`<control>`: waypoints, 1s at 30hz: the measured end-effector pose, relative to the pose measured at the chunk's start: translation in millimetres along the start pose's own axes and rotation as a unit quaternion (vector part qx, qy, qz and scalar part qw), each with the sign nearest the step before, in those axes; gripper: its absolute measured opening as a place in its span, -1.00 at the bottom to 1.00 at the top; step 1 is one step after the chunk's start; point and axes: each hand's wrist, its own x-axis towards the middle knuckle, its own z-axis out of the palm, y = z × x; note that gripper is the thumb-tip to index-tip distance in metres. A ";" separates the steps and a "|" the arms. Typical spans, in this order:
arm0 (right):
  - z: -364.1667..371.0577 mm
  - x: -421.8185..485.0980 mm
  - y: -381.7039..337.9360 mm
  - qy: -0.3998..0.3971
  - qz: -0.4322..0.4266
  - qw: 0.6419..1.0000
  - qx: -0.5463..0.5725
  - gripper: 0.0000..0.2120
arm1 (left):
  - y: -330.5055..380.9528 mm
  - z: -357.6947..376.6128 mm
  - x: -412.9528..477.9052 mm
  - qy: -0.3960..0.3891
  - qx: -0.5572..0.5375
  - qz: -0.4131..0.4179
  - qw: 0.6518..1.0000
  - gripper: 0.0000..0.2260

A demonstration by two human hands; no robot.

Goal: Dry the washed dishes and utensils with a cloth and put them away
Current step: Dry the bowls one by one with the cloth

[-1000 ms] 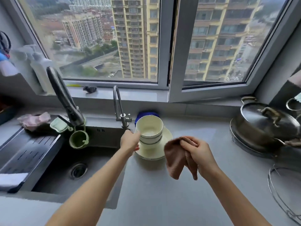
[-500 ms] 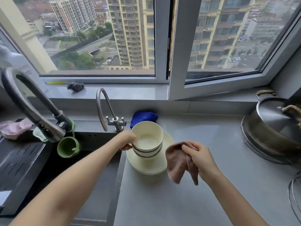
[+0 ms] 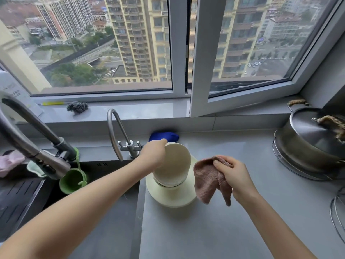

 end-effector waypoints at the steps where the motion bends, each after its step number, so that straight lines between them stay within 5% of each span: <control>1: 0.2 -1.3 -0.7 0.006 -0.002 1.000 0.002 -0.90 | 2.9 -2.6 -3.4 0.012 0.021 0.017 1.000 -0.71; 3: 0.4 -3.7 -1.7 0.015 -0.008 1.000 0.003 -0.90 | 7.4 -6.0 -9.5 0.019 0.057 0.035 0.998 -0.67; 7: -0.5 -9.7 -3.1 0.041 -0.039 0.998 -0.022 -0.88 | 4.9 -1.1 -22.4 0.071 0.133 0.109 0.983 -0.29; 9: 0.8 -15.7 -6.7 0.063 -0.072 0.994 -0.056 -0.87 | -1.5 -1.0 -26.7 0.090 0.099 0.118 0.984 -0.29; 12: 7.6 -28.3 -15.4 0.116 -0.134 0.976 -0.128 -0.81 | -13.0 -9.9 -27.1 0.063 -0.143 0.018 0.987 -0.48; 15: 21.1 -44.4 -24.6 0.152 -0.215 0.954 -0.143 -0.76 | -17.9 -18.6 -37.4 -0.032 -0.425 -0.063 0.902 -0.73; 18: 47.5 -59.3 -30.1 0.145 -0.365 0.900 -0.189 -0.65 | -19.8 -16.6 -50.9 -0.093 -0.543 -0.094 0.829 -0.73; 23: 84.7 -74.7 -21.2 -0.174 -0.374 0.793 -0.448 -0.26 | -30.1 -0.5 -65.6 -0.141 -0.616 -0.042 0.774 -0.54; 27: 86.2 -82.5 -15.6 -0.097 -0.423 0.722 -0.540 -0.43 | -39.6 13.3 -78.5 -0.152 -0.641 -0.020 0.752 -0.47; 30: 100.7 -91.7 3.1 -0.125 -0.375 0.678 -0.619 -0.41 | -38.7 21.0 -88.4 -0.112 -0.687 -0.003 0.718 -0.51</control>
